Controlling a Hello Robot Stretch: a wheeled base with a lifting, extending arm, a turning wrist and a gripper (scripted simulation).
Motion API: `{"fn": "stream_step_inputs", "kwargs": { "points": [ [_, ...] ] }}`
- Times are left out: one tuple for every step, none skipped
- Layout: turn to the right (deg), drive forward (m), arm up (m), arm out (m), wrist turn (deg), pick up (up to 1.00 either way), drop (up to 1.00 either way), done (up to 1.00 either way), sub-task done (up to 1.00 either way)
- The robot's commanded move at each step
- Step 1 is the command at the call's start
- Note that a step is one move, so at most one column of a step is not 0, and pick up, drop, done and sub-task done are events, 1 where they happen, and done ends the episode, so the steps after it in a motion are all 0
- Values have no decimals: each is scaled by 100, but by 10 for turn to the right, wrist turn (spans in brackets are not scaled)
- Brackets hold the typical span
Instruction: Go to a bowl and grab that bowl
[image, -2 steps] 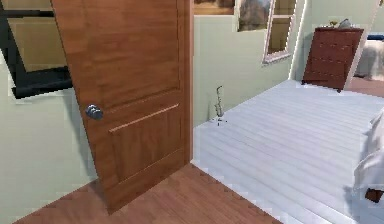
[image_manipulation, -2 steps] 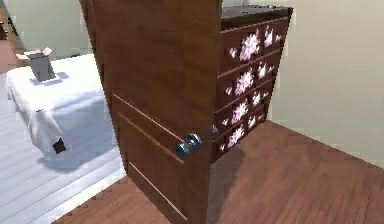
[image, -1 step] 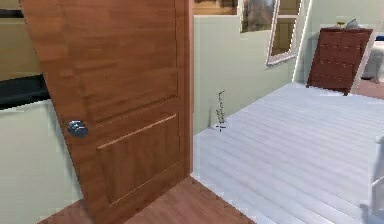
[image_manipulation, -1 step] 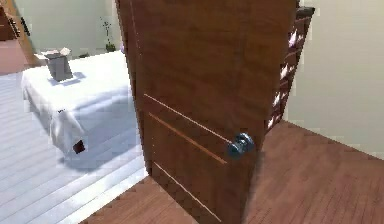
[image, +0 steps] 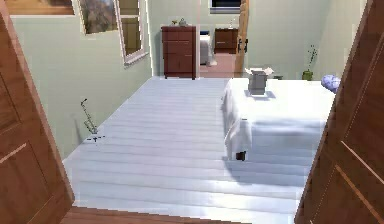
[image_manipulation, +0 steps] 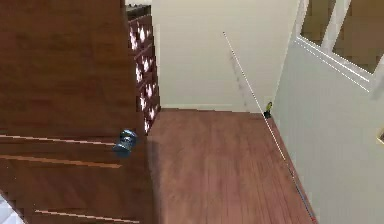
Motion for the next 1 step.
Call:
{"fn": "stream_step_inputs", "kwargs": {
  "points": [
    [0,100,0,0,0,0,0,0,0]
  ]
}}
